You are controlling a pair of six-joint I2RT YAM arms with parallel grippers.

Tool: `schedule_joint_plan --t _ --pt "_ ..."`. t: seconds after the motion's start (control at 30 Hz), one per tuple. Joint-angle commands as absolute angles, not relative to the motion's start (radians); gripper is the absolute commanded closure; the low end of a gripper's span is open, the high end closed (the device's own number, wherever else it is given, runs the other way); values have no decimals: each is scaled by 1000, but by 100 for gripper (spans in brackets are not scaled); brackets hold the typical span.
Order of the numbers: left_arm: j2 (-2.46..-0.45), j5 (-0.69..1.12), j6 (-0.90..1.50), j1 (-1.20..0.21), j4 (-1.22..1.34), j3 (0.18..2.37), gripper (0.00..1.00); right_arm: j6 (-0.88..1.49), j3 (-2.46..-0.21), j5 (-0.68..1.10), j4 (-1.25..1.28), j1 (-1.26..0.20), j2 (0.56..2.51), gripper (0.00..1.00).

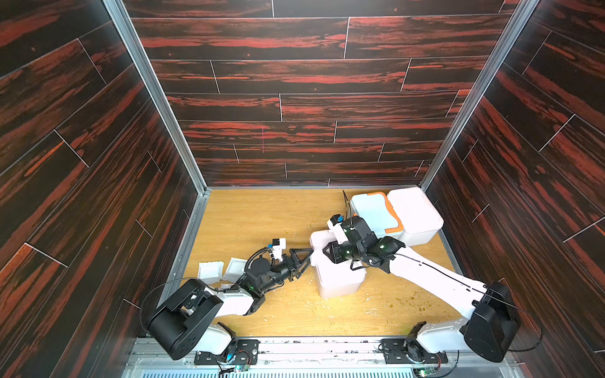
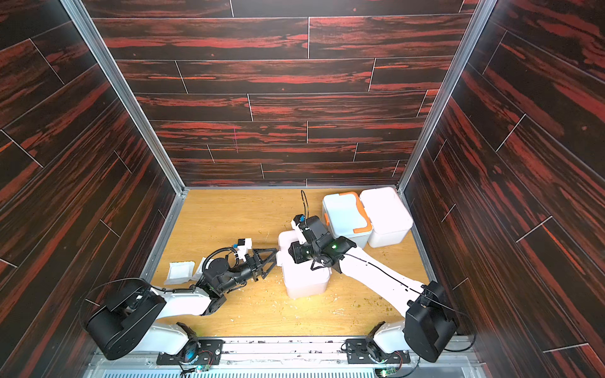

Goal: Open first aid kits and take out gauze
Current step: Open the fastener of the first aid kit.

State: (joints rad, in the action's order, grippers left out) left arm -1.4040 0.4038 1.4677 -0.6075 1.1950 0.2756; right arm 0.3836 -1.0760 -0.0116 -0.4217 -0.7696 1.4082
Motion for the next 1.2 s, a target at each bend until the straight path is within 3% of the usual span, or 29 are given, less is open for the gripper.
schedule_joint_plan --t 0.0,0.13,0.37,0.63,0.93,1.17 --pt "-1336 368 1431 -591 1084 262 15 400 -1021 -17 -658 -775 1458 61" --pt "-1243 338 1338 -589 804 299 14 394 -1058 -9 -657 -776 1403 55" --pt "-1093 239 1068 -638 143 518 11 397 -1059 -78 -617 -776 1242 35" --pt "-1146 116 948 -723 -104 706 11 417 -985 -221 -600 -775 1176 23" --pt "-1300 104 872 -736 -193 816 11 405 -962 -210 -601 -775 1187 21" --pt "-1276 58 868 -735 -228 791 13 404 -957 -200 -606 -775 1180 21"
